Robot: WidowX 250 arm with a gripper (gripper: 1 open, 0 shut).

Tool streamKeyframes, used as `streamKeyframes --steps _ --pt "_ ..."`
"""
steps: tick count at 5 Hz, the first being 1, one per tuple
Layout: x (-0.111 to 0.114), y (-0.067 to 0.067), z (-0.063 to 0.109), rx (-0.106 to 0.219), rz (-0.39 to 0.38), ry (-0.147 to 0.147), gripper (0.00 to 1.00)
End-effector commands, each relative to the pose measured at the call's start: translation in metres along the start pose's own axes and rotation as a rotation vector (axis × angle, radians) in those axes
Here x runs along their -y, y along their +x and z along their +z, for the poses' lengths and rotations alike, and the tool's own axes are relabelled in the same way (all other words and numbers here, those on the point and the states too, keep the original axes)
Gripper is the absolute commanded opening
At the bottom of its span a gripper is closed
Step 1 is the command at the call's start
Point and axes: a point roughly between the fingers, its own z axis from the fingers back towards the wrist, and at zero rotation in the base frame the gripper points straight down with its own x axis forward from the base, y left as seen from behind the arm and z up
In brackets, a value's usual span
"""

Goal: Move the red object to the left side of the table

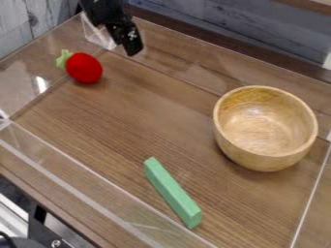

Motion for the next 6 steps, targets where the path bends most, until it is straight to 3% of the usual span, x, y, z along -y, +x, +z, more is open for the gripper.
streamKeyframes --steps 1,2,3,4,5,6 --pt "0.009 -0.009 0.028 -0.056 0.059 -0.085 1.00" --pt "0.006 -0.015 0.019 -0.023 0.076 -0.082 1.00" --pt "-0.007 -0.030 0.012 0.013 0.027 -0.059 1.00" --pt "-0.020 -0.034 0.001 0.039 -0.004 -0.029 1.00" --pt "-0.025 -0.029 -0.013 0.055 0.028 -0.019 0.00" --pt "-0.029 -0.029 -0.019 0.065 0.068 -0.002 1.00"
